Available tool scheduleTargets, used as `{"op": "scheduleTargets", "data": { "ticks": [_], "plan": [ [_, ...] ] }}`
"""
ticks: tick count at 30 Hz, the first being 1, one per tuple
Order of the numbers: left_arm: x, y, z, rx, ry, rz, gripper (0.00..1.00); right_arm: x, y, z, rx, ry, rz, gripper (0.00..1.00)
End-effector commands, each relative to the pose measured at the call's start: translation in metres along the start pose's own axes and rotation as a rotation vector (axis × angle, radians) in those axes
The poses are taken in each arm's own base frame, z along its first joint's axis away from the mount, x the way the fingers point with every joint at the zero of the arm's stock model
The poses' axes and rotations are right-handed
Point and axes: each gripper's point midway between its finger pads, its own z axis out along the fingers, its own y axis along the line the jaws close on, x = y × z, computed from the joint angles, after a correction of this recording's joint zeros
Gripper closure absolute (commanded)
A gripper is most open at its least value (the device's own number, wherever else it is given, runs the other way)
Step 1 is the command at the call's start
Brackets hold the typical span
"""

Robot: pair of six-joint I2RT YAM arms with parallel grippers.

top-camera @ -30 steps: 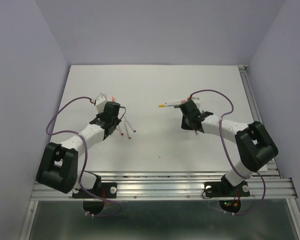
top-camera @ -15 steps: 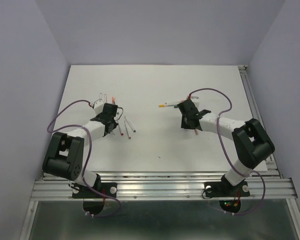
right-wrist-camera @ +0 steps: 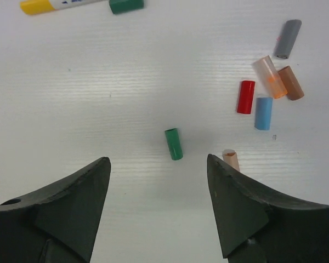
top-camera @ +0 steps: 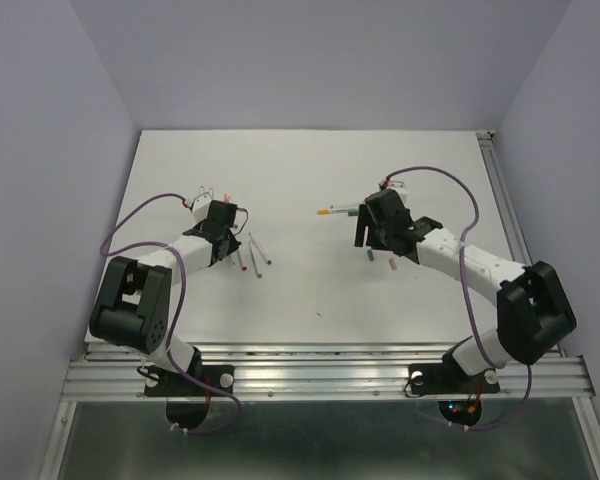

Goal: Open the pen caps

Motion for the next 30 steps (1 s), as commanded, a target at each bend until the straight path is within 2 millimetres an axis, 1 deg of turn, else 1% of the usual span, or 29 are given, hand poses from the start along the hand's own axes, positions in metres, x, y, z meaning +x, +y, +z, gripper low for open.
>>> {"op": "scheduleTargets", "data": {
  "ticks": [1,3,4,5,6,7,9,10,12,13,15,16,17,18,19,21,22,23,24,25,26,27,28,29,30],
  "plan": [
    [-0.023,-0.018,-0.009,0.068,-0.043,-0.012,0.68,-0.036,0.009,-0.029,-0.076,-0.106,0.048,0.20],
    [-0.028,-0.022,-0.014,0.085,-0.051,-0.015,0.61,-0.038,0.007,-0.036,-0.081,-0.126,0.062,0.17],
    [-0.033,-0.023,-0.020,0.098,-0.062,-0.022,0.60,-0.039,0.005,-0.038,-0.081,-0.136,0.070,0.13],
    [-0.036,-0.025,-0.024,0.108,-0.069,-0.030,0.53,-0.039,0.003,-0.042,-0.085,-0.153,0.072,0.04],
    [-0.038,-0.029,-0.028,0.134,-0.068,-0.026,0.41,-0.039,0.001,-0.044,-0.082,-0.161,0.075,0.02],
    [-0.044,-0.033,-0.035,0.157,-0.083,-0.030,0.36,-0.038,-0.004,-0.047,-0.071,-0.170,0.083,0.01],
    [-0.050,-0.037,-0.043,0.187,-0.095,-0.030,0.28,-0.037,-0.009,-0.050,-0.061,-0.181,0.092,0.00],
    [-0.054,-0.042,-0.050,0.218,-0.102,-0.031,0.20,-0.036,-0.012,-0.051,-0.054,-0.185,0.096,0.00],
    [-0.056,-0.050,-0.059,0.269,-0.100,-0.022,0.13,-0.035,-0.017,-0.054,-0.041,-0.196,0.103,0.00],
    [-0.062,-0.056,-0.066,0.304,-0.115,-0.010,0.11,-0.036,-0.018,-0.056,-0.040,-0.203,0.106,0.00],
    [-0.065,-0.070,-0.076,0.374,-0.124,0.026,0.09,-0.033,-0.022,-0.056,-0.034,-0.206,0.105,0.00],
    [-0.070,-0.083,-0.085,0.436,-0.137,0.045,0.01,-0.035,-0.022,-0.058,-0.038,-0.213,0.110,0.00],
    [-0.071,-0.090,-0.089,0.465,-0.148,0.090,0.01,-0.034,-0.022,-0.058,-0.041,-0.214,0.106,0.00],
    [-0.071,-0.108,-0.099,0.533,-0.149,0.137,0.01,-0.032,-0.022,-0.058,-0.044,-0.210,0.105,0.00],
    [-0.073,-0.117,-0.099,0.557,-0.166,0.190,0.01,-0.032,-0.020,-0.058,-0.054,-0.206,0.098,0.00],
    [-0.068,-0.141,-0.105,0.652,-0.150,0.273,0.01,-0.027,-0.018,-0.056,-0.064,-0.189,0.091,0.00],
    [-0.069,-0.165,-0.120,0.751,-0.151,0.321,0.01,-0.026,-0.017,-0.056,-0.071,-0.185,0.089,0.00],
    [-0.057,-0.176,-0.108,0.763,-0.113,0.368,0.01,-0.024,-0.017,-0.056,-0.076,-0.182,0.087,0.00],
    [-0.054,-0.187,-0.108,0.782,-0.103,0.399,0.01,-0.023,-0.015,-0.056,-0.091,-0.177,0.083,0.00],
    [-0.062,-0.207,-0.116,0.816,-0.126,0.442,0.01,-0.023,-0.014,-0.057,-0.097,-0.179,0.083,0.00],
    [-0.043,-0.221,-0.102,0.807,-0.078,0.475,0.01,-0.022,-0.013,-0.059,-0.112,-0.177,0.076,0.00],
    [-0.037,-0.233,-0.100,0.820,-0.062,0.501,0.01,-0.021,-0.012,-0.061,-0.119,-0.173,0.076,0.00],
    [-0.033,-0.251,-0.090,0.821,-0.051,0.555,0.01,-0.021,-0.013,-0.062,-0.116,-0.170,0.075,0.00],
    [-0.030,-0.262,-0.087,0.825,-0.051,0.578,0.01,-0.020,-0.014,-0.064,-0.118,-0.169,0.079,0.00],
    [-0.019,-0.275,-0.088,0.849,-0.043,0.622,0.01,-0.022,-0.014,-0.067,-0.122,-0.175,0.087,0.00]
  ]
}}
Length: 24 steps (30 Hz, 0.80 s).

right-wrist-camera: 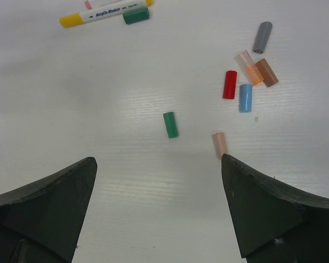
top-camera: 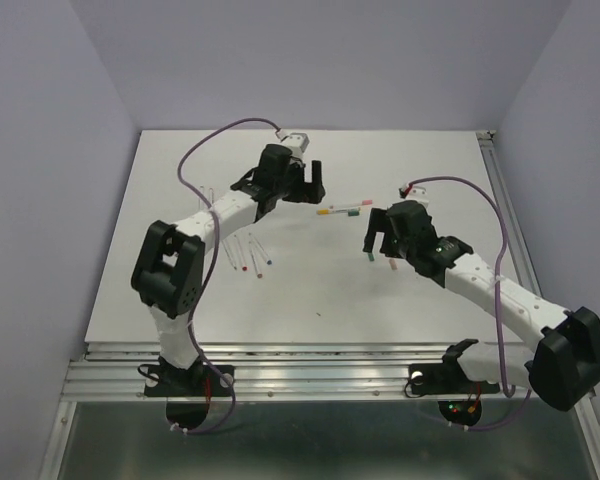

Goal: Open the pen caps

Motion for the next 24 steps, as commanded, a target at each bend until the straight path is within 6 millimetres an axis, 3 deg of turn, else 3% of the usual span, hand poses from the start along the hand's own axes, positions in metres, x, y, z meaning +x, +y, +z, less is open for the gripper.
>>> {"op": "scheduleTargets", "data": {
  "ticks": [1,2,3,4,5,7,12,24],
  "plan": [
    [-0.013,-0.055,0.036,0.142,0.017,0.201,0.01,-0.010,0.001,-0.013,-0.032,-0.041,0.019,0.00],
    [0.005,-0.054,0.054,0.142,0.071,0.244,0.01,-0.010,0.000,-0.016,-0.037,-0.041,0.021,0.00],
    [0.007,-0.056,0.062,0.152,0.084,0.265,0.01,-0.010,-0.001,-0.018,-0.038,-0.043,0.022,0.00],
    [-0.006,-0.066,0.067,0.186,0.063,0.284,0.01,-0.010,-0.001,-0.020,-0.043,-0.045,0.024,0.00],
    [0.009,-0.061,0.081,0.185,0.106,0.311,0.01,-0.009,-0.001,-0.021,-0.046,-0.041,0.023,0.00],
    [0.014,-0.064,0.095,0.209,0.141,0.354,0.01,-0.008,-0.003,-0.024,-0.052,-0.044,0.024,0.00],
    [0.034,-0.070,0.112,0.284,0.225,0.499,0.01,-0.009,-0.002,-0.028,-0.067,-0.052,0.025,0.00],
    [0.060,-0.050,0.132,0.261,0.323,0.617,0.13,-0.007,-0.002,-0.028,-0.073,-0.049,0.016,0.00]
  ]
}}
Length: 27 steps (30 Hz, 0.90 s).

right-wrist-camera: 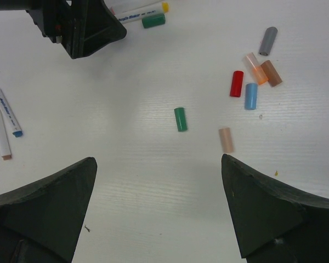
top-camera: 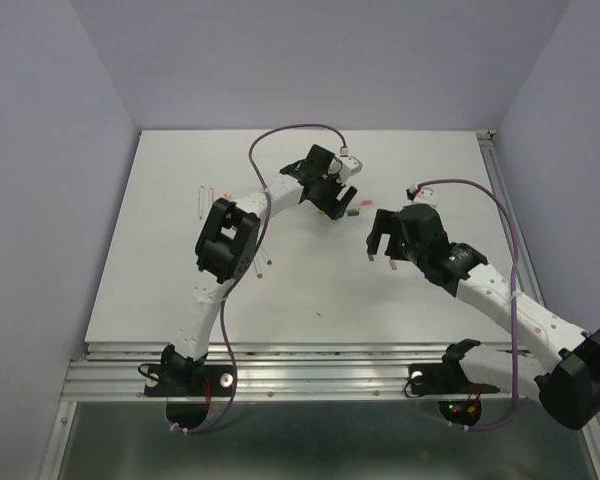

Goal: Open the pen caps

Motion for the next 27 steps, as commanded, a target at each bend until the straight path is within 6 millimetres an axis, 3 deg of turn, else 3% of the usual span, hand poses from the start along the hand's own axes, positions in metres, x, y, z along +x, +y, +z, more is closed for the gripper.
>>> {"op": "scheduleTargets", "data": {
  "ticks": [1,9,10,13,14,16,19,23,25,26,27],
  "plan": [
    [-0.012,-0.001,-0.004,0.015,0.002,0.085,0.14,0.003,-0.007,-0.001,0.009,-0.007,-0.008,0.00],
    [0.012,0.009,0.012,-0.009,0.093,0.109,0.29,0.002,-0.007,-0.002,0.004,-0.011,-0.011,0.00],
    [0.019,0.010,0.013,-0.013,0.113,0.124,0.39,0.001,-0.006,-0.003,-0.004,-0.016,-0.012,0.00],
    [0.024,0.010,0.014,-0.009,0.128,0.128,0.44,0.000,-0.006,-0.004,-0.004,-0.023,-0.013,0.00],
    [0.030,0.012,0.015,-0.016,0.146,0.130,0.54,0.000,-0.005,-0.004,-0.007,-0.025,-0.010,0.00],
    [0.038,0.015,0.016,-0.034,0.175,0.131,0.63,-0.002,-0.008,-0.005,0.004,-0.036,-0.009,0.00],
    [0.042,0.017,0.014,-0.044,0.188,0.144,0.73,-0.009,-0.021,-0.006,0.078,-0.081,0.026,0.00],
    [0.053,0.015,0.010,-0.020,0.213,0.187,0.78,-0.017,-0.031,-0.011,0.129,-0.127,0.049,0.00],
    [0.058,0.018,0.009,-0.033,0.231,0.208,0.87,-0.018,-0.031,-0.013,0.122,-0.140,0.057,0.00],
    [0.059,0.021,0.006,-0.046,0.237,0.212,1.00,-0.020,-0.031,-0.015,0.113,-0.152,0.060,0.00],
    [0.059,0.021,0.004,-0.042,0.238,0.226,1.00,-0.021,-0.032,-0.016,0.113,-0.160,0.062,0.00]
  ]
}}
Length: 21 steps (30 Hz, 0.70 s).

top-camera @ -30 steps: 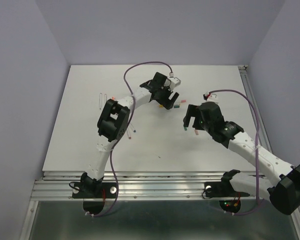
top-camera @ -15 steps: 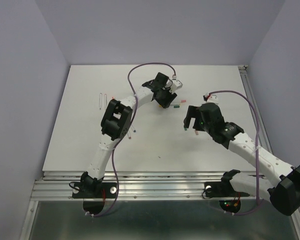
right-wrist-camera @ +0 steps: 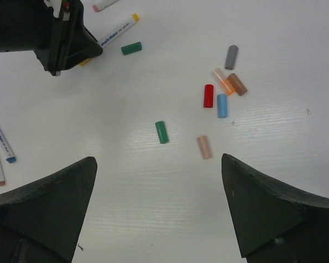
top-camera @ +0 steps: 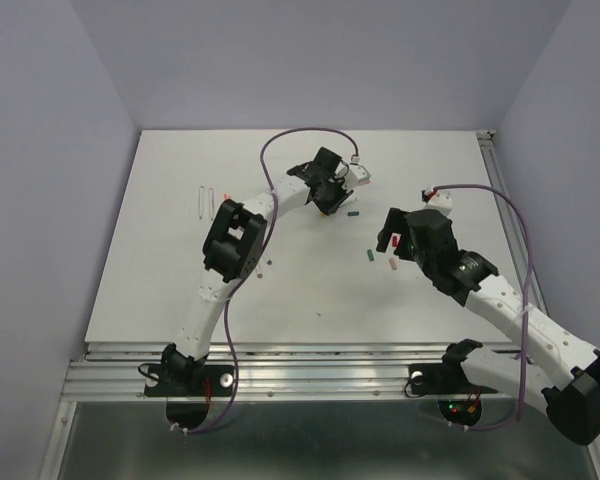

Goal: Open the pen caps

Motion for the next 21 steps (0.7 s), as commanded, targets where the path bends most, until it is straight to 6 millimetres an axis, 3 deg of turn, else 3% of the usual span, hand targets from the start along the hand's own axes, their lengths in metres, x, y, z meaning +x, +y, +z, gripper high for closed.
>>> {"op": "scheduleTargets", "data": {
  "ticks": [1,7,14,16,17,20,21],
  "plan": [
    [0.049,0.002,-0.007,-0.007,0.161,0.054,1.00,-0.007,-0.014,-0.004,0.042,-0.066,0.029,0.00],
    [0.022,-0.014,-0.034,0.076,0.060,0.083,1.00,-0.005,-0.015,-0.003,0.040,-0.067,0.028,0.00],
    [-0.026,-0.011,-0.079,-0.005,-0.122,0.006,1.00,-0.005,-0.004,-0.003,-0.009,-0.056,0.037,0.00],
    [-0.030,-0.012,-0.087,-0.027,-0.165,-0.048,1.00,-0.006,0.000,-0.006,-0.043,-0.060,0.040,0.00],
    [-0.041,-0.009,-0.104,-0.061,-0.211,-0.062,1.00,-0.007,0.002,-0.007,-0.056,-0.062,0.040,0.00],
    [-0.041,-0.001,-0.118,-0.157,-0.306,-0.217,1.00,-0.010,0.012,-0.015,-0.132,-0.081,0.054,0.00],
    [-0.052,0.000,-0.140,-0.180,-0.370,-0.251,1.00,-0.011,0.015,-0.017,-0.154,-0.086,0.056,0.00]
  ]
}}
